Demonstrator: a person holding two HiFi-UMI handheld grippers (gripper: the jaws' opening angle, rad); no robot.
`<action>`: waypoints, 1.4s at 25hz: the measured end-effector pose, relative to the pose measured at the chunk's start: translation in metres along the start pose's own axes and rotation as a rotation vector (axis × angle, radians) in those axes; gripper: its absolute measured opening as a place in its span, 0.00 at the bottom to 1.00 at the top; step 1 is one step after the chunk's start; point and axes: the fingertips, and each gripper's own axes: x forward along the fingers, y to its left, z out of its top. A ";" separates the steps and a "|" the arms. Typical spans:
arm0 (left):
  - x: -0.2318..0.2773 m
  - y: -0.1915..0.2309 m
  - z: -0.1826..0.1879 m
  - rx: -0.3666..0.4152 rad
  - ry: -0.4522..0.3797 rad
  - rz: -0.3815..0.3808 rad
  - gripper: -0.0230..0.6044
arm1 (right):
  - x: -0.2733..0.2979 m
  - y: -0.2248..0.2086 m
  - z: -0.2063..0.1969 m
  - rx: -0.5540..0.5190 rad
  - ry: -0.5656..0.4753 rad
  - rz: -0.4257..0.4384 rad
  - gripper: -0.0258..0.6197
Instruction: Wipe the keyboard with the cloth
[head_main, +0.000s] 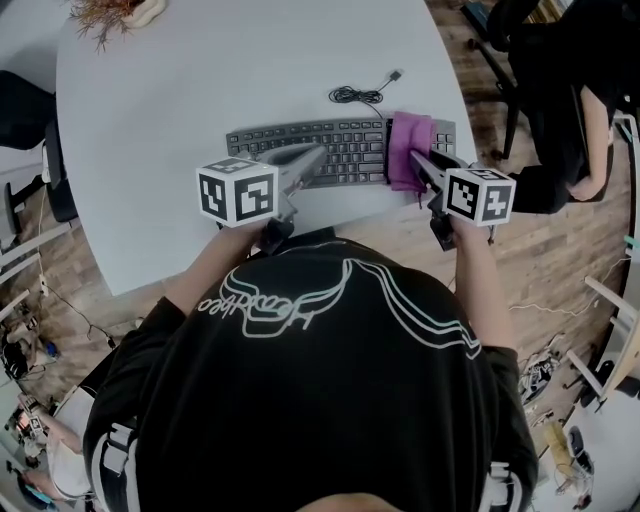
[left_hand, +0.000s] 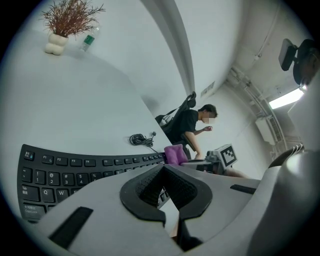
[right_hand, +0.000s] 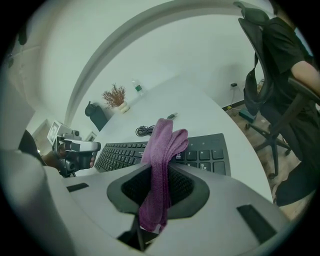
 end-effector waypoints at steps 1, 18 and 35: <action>0.001 -0.001 0.000 0.001 0.002 -0.002 0.04 | -0.002 -0.003 0.000 0.004 -0.002 -0.006 0.13; 0.006 -0.006 0.000 0.012 0.016 -0.012 0.04 | -0.038 -0.062 -0.004 0.008 0.001 -0.150 0.13; -0.011 -0.001 0.002 -0.002 -0.026 0.015 0.04 | -0.061 -0.016 0.028 -0.092 -0.077 -0.116 0.13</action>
